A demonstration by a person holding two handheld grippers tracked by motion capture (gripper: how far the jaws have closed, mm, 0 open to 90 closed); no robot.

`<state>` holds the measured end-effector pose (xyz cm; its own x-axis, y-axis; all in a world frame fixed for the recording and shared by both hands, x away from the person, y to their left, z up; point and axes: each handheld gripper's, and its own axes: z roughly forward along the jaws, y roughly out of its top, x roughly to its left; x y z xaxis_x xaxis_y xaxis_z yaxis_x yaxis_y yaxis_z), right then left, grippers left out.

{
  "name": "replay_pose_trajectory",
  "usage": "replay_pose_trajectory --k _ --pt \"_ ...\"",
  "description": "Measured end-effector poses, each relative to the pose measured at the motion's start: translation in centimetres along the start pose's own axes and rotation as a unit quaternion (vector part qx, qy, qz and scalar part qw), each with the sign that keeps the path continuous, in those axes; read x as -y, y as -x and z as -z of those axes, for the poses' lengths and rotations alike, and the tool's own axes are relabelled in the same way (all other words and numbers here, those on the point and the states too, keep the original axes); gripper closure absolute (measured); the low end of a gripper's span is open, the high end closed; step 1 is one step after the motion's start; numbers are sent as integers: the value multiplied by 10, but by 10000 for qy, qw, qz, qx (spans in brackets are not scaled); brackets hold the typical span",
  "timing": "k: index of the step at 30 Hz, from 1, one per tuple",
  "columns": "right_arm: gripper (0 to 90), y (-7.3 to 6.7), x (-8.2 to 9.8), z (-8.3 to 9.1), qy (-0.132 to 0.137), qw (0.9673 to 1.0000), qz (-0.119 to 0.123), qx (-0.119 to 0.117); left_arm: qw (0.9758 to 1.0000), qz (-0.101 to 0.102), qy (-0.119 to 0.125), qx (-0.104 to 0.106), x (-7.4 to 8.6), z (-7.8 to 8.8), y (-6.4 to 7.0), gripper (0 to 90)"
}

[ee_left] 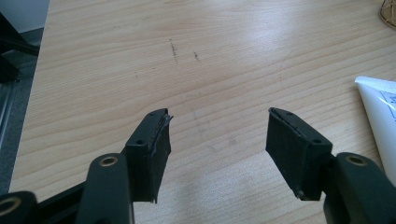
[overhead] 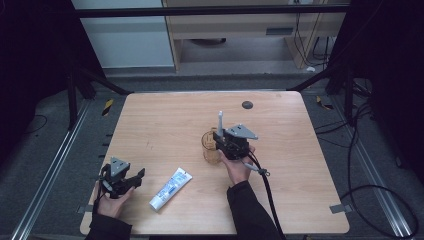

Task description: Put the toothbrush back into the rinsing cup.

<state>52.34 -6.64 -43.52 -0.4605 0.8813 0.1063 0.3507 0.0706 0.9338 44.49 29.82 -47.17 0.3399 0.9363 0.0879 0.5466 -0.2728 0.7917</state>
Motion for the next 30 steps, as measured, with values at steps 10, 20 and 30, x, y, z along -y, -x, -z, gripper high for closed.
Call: replay_pose_trajectory --k 10,20,30 --pt "601 -2 0 1 -28 10000 34 -39 9999 117 -41 53 1 -1 -2 378" --pt "573 -3 0 2 -20 10000 47 -37 9995 242 -151 140 1 -1 -3 370" --pt "423 -6 -1 4 -44 9999 137 -53 9992 313 -128 202 0 3 -5 389"
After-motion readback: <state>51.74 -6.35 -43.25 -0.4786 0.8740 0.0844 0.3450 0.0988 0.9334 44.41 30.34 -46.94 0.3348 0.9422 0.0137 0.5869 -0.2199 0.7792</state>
